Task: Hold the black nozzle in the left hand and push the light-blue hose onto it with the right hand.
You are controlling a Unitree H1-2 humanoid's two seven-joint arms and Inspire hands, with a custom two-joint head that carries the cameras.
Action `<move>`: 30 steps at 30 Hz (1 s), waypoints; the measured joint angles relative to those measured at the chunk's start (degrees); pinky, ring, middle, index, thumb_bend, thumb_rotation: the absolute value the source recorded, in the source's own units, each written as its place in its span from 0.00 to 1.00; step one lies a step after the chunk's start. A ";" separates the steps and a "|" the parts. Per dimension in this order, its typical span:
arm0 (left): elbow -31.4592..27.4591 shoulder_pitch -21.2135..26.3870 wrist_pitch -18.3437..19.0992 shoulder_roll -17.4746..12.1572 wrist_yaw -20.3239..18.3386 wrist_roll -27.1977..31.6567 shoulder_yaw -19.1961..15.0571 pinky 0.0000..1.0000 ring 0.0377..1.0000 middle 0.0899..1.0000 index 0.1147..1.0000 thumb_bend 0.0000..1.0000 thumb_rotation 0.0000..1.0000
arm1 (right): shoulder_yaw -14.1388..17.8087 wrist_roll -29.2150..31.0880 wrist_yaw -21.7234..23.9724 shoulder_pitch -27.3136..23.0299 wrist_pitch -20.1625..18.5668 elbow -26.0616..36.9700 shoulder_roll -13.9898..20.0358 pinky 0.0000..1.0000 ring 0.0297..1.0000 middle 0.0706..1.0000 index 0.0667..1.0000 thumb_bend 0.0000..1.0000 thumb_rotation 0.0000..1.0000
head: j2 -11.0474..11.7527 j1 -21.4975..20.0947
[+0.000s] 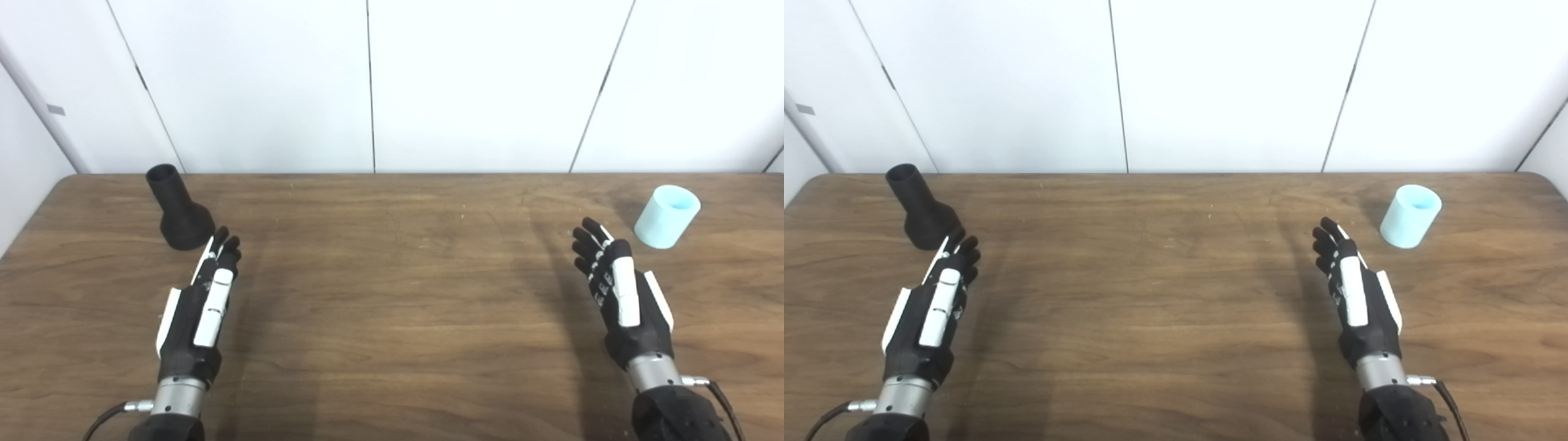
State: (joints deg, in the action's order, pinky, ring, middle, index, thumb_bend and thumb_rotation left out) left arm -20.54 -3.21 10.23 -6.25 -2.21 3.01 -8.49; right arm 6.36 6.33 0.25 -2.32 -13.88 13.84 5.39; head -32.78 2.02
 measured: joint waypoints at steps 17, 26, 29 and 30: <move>0.00 0.00 0.01 0.00 -0.01 0.00 0.04 1.00 0.98 0.96 0.94 0.35 0.86 | -0.02 0.10 0.01 -0.01 -0.13 -0.01 0.00 0.93 0.94 0.91 0.92 0.51 1.00 | -0.18 0.18; 0.00 0.00 0.01 0.04 0.01 -0.27 0.38 1.00 0.98 0.96 0.93 0.35 0.86 | 0.01 0.37 0.25 0.00 -0.24 -0.04 0.06 0.94 0.94 0.92 0.92 0.51 1.00 | 1.14 3.68; 0.00 0.00 0.01 0.33 0.11 -0.68 0.95 0.99 0.97 0.96 0.93 0.35 0.87 | 0.19 0.67 0.72 -0.01 -0.20 -0.24 0.45 0.94 0.94 0.91 0.93 0.50 1.00 | 2.45 8.24; 0.00 0.00 0.01 0.53 0.27 -0.95 1.20 0.99 0.97 0.96 0.93 0.35 0.86 | 0.32 0.81 1.05 -0.01 -0.12 -0.50 0.78 0.94 0.94 0.91 0.92 0.49 1.00 | 2.46 8.26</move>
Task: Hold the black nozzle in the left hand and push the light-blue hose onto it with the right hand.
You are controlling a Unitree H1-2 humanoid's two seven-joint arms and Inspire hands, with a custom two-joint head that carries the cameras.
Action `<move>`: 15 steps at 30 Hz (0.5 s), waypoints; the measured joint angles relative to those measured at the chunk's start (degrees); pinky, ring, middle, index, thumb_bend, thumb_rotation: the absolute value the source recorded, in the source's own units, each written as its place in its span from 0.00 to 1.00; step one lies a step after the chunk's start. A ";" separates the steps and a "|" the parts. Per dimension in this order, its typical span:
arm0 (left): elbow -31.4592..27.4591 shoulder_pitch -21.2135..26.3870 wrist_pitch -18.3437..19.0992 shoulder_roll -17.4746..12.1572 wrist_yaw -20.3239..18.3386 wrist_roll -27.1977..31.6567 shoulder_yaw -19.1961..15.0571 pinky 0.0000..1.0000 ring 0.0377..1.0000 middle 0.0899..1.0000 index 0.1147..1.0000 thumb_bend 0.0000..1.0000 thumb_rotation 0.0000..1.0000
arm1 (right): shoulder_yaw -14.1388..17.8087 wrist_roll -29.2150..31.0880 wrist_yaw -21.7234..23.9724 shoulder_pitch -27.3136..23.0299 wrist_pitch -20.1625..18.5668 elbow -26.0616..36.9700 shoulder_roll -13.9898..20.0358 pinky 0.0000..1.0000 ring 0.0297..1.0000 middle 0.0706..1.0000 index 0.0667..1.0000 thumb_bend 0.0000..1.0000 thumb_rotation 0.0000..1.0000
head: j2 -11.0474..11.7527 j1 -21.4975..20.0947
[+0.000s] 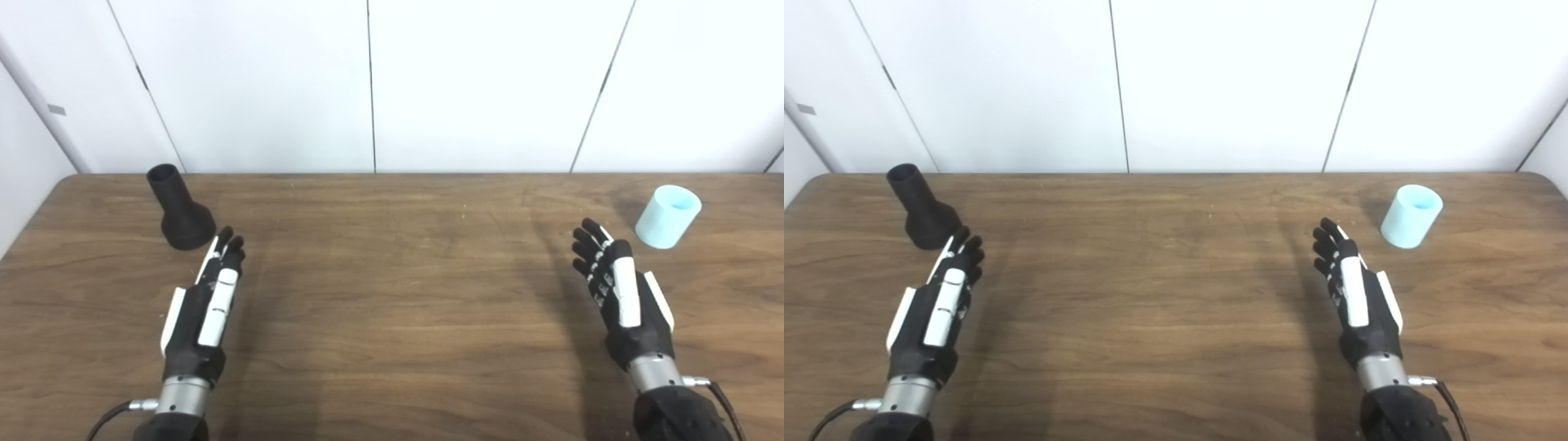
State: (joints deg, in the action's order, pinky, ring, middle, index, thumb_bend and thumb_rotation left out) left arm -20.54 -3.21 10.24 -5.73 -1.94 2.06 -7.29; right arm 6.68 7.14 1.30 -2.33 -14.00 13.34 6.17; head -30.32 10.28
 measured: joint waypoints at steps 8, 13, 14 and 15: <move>0.24 0.00 -0.22 2.42 1.40 -1.68 2.02 1.00 0.97 0.95 0.93 0.36 0.83 | 2.54 2.27 2.45 -0.20 4.15 -6.08 3.36 0.92 0.93 0.91 0.92 0.53 1.00 | 3.08 7.56; 2.05 0.00 -1.84 3.97 2.02 -2.43 3.01 1.00 0.97 0.95 0.93 0.36 0.81 | 3.60 5.16 4.74 -0.58 7.19 -9.08 4.95 0.95 0.95 0.93 0.95 0.55 1.00 | 4.74 10.19; 2.27 0.00 -1.98 4.07 2.02 -2.45 3.14 1.00 0.97 0.95 0.93 0.36 0.81 | 3.66 5.39 5.14 -0.63 7.56 -9.50 5.22 0.94 0.95 0.93 0.95 0.54 1.00 | 4.83 10.37; 2.35 0.00 -2.07 4.11 2.02 -2.50 3.19 0.99 0.97 0.95 0.93 0.36 0.81 | 3.71 5.74 5.54 -0.72 8.00 -10.01 5.38 0.93 0.94 0.93 0.94 0.53 1.00 | 5.01 10.28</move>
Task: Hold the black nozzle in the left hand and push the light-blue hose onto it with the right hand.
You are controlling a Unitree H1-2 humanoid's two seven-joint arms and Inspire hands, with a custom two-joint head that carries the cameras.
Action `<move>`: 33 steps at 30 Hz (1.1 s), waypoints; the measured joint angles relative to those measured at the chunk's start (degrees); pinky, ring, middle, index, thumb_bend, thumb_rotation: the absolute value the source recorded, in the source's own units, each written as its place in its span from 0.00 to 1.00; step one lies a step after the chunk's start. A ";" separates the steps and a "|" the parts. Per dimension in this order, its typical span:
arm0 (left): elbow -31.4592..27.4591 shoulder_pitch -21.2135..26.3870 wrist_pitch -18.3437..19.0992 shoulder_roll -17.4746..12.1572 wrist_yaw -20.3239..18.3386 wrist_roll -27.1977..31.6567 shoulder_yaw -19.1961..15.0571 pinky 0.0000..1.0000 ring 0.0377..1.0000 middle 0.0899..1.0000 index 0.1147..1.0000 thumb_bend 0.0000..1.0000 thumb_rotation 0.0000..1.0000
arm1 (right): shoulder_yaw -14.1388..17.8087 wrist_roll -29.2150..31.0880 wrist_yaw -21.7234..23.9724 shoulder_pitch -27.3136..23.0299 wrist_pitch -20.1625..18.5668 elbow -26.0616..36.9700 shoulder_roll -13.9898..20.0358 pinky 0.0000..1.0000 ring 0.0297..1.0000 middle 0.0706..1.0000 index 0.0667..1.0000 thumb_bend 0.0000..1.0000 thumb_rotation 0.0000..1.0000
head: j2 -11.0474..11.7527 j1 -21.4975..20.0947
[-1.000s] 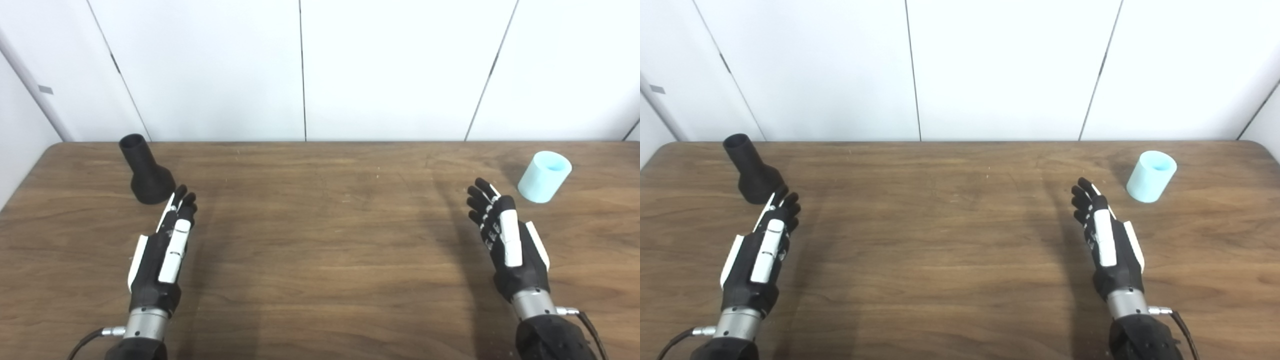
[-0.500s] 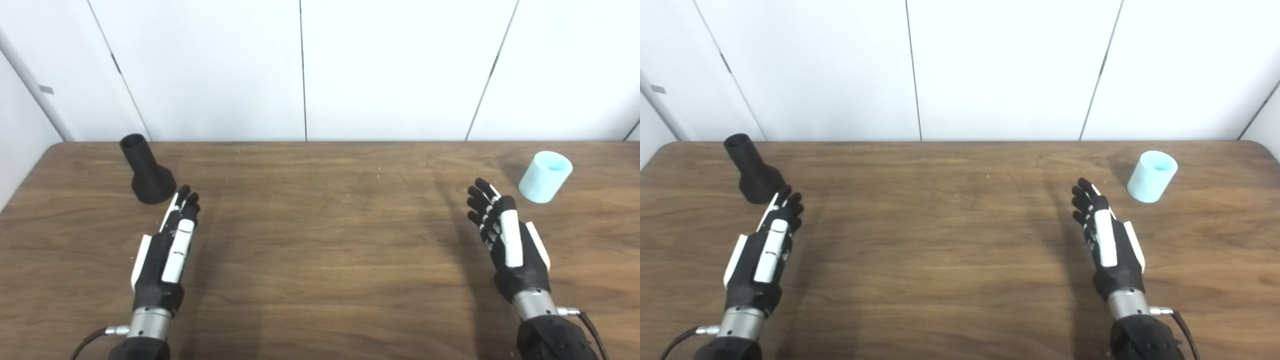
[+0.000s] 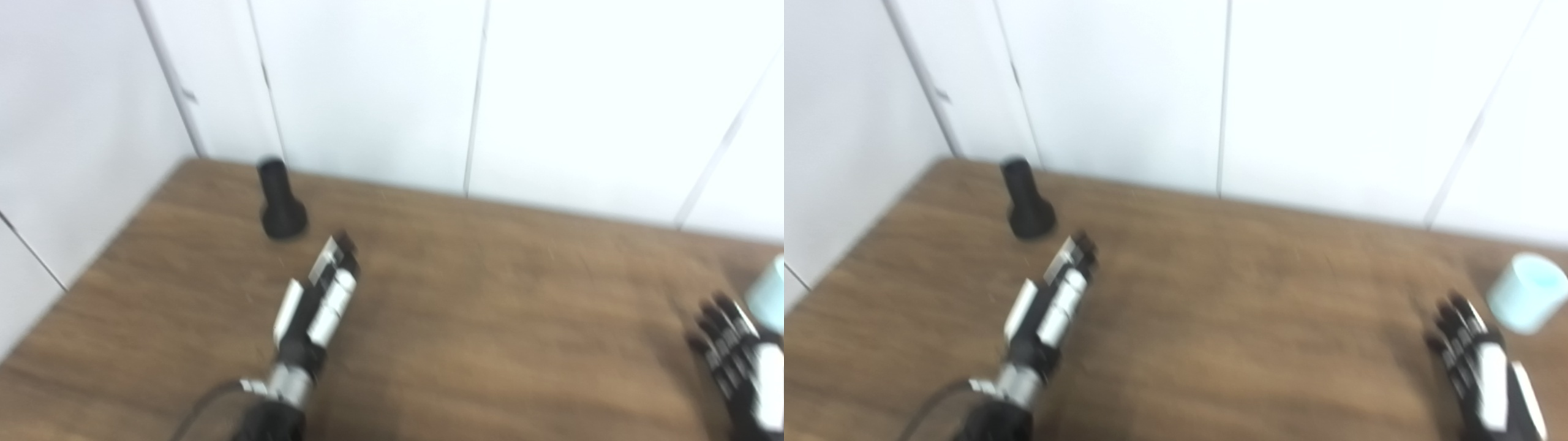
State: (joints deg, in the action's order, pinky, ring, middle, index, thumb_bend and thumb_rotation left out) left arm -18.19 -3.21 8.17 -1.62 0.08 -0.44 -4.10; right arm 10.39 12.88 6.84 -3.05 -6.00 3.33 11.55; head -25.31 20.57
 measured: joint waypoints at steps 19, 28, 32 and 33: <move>-0.01 0.66 0.37 -2.18 1.88 -6.85 -1.45 0.98 0.96 0.94 0.91 0.64 0.22 | -0.31 1.26 2.55 -1.47 5.35 -4.62 0.20 0.84 0.90 0.90 0.91 0.55 1.00 | 1.67 0.62; -4.38 3.13 6.48 -9.85 3.46 -11.45 -8.76 0.97 0.97 0.96 0.92 0.80 0.19 | -1.07 -0.13 2.61 -2.14 6.38 -5.88 1.07 0.78 0.88 0.88 0.90 0.58 0.98 | 2.02 -0.97; -3.32 4.17 9.76 -15.63 2.00 -13.62 -9.42 1.00 1.00 1.00 0.99 0.85 0.26 | -1.13 -0.98 2.16 -2.16 6.40 -5.85 0.94 0.77 0.88 0.87 0.90 0.59 0.98 | 1.85 -1.05; -2.34 4.39 10.40 -16.89 1.54 -14.05 -9.38 1.00 1.00 1.00 0.99 0.85 0.26 | -1.14 -1.06 2.11 -2.20 6.37 -5.86 0.92 0.77 0.88 0.87 0.90 0.59 0.98 | 1.85 -1.06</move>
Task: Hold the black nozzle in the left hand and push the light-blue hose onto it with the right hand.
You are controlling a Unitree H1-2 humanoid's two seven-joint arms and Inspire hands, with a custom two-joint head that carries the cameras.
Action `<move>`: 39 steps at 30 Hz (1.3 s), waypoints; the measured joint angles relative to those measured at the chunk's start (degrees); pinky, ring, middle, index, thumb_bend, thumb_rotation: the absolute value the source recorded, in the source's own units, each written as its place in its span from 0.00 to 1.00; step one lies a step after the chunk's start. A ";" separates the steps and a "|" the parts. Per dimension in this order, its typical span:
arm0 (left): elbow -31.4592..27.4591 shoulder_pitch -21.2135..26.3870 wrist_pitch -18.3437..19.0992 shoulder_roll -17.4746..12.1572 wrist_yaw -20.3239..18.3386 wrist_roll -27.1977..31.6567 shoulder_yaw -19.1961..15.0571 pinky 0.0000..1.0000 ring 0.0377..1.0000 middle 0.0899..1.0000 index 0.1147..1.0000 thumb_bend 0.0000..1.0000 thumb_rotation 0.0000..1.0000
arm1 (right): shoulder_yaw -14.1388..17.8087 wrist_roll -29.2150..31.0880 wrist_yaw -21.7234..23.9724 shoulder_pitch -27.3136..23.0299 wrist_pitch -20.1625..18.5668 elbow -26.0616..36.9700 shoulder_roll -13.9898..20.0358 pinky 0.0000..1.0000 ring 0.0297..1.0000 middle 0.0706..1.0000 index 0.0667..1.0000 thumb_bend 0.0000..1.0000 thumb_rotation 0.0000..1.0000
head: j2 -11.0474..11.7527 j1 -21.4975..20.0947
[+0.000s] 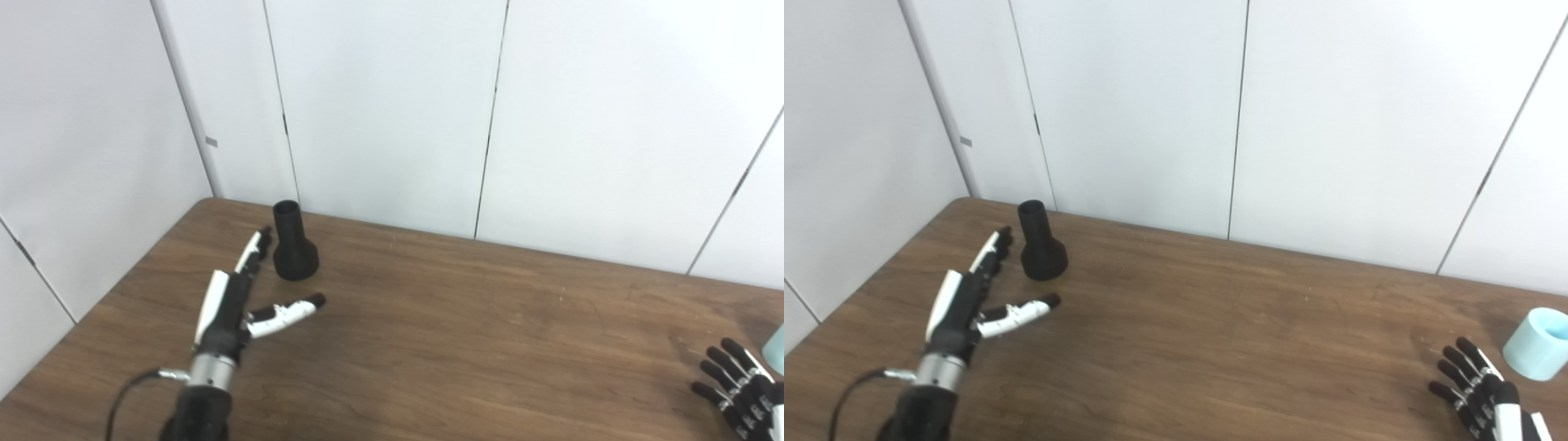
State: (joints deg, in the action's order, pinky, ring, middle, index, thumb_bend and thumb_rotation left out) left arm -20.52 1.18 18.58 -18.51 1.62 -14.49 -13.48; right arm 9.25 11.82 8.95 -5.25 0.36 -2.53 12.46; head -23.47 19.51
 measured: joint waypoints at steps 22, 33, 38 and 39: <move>31.17 16.83 4.99 -14.21 -0.49 -17.29 11.57 1.00 1.00 1.00 0.99 0.97 0.46 | -0.25 -1.23 -2.05 0.04 -0.22 0.72 -0.94 0.76 0.88 0.87 0.91 0.60 0.99 | -1.32 -0.44; 34.58 21.32 5.03 -13.98 -0.60 -17.48 15.57 1.00 1.00 0.99 0.94 0.96 0.44 | -0.24 -1.22 -2.09 0.15 -0.30 0.87 -0.93 0.78 0.89 0.86 0.92 0.59 1.00 | -1.93 -1.49; 37.65 23.15 3.75 -13.97 -1.40 -17.79 19.26 1.00 1.00 0.97 0.92 0.95 0.44 | -0.37 -1.80 -2.44 0.32 -1.10 1.74 -1.05 0.78 0.89 0.85 0.91 0.59 1.00 | -2.20 -1.76; 38.37 23.46 3.65 -13.97 -1.66 -17.92 19.95 1.00 1.00 0.97 0.92 0.95 0.44 | -0.35 -1.88 -2.47 0.37 -1.19 1.84 -1.06 0.79 0.89 0.85 0.91 0.58 1.00 | -2.20 -1.76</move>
State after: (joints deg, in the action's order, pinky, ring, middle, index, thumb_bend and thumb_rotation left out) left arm 17.85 24.63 22.22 -32.48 -0.03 -32.41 6.47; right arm 8.90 9.94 6.48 -4.88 -0.82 -0.69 11.40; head -25.66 17.75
